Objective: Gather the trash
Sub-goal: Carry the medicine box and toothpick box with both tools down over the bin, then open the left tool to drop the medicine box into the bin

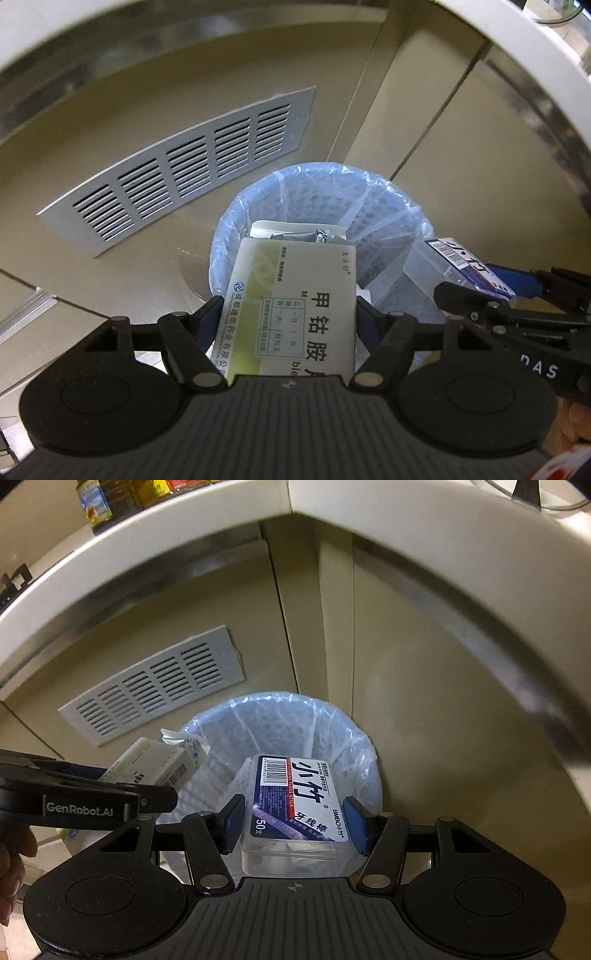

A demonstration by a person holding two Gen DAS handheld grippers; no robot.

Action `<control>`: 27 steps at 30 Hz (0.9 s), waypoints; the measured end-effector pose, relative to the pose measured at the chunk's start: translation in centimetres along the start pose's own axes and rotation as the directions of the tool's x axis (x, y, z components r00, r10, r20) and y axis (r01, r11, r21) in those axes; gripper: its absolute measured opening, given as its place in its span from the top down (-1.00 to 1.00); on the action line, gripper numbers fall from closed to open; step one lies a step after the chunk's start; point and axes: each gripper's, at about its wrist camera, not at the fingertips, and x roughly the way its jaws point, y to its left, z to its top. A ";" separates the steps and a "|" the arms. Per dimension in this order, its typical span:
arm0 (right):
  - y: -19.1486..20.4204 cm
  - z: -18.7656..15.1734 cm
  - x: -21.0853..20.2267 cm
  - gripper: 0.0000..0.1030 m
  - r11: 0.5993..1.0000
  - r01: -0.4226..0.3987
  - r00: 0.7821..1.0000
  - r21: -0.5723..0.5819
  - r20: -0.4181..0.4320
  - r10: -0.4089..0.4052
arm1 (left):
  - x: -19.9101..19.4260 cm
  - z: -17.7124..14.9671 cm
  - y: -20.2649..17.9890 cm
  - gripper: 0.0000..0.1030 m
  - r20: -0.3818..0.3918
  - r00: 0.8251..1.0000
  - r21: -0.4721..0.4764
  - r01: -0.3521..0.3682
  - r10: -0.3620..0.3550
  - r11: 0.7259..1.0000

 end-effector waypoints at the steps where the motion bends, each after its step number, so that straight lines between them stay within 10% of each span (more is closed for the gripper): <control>1: 0.0 -0.1 0.3 -0.11 1.000 0.002 1.000 -0.002 0.000 -0.002 | 0.4 0.1 0.0 -0.37 -0.002 1.000 0.002 0.000 0.000 1.000; 27: 0.1 0.1 1.8 -0.11 0.999 0.032 0.999 0.008 -0.010 -0.032 | 3.6 1.1 0.1 -0.38 0.001 1.000 0.004 0.031 -0.031 1.000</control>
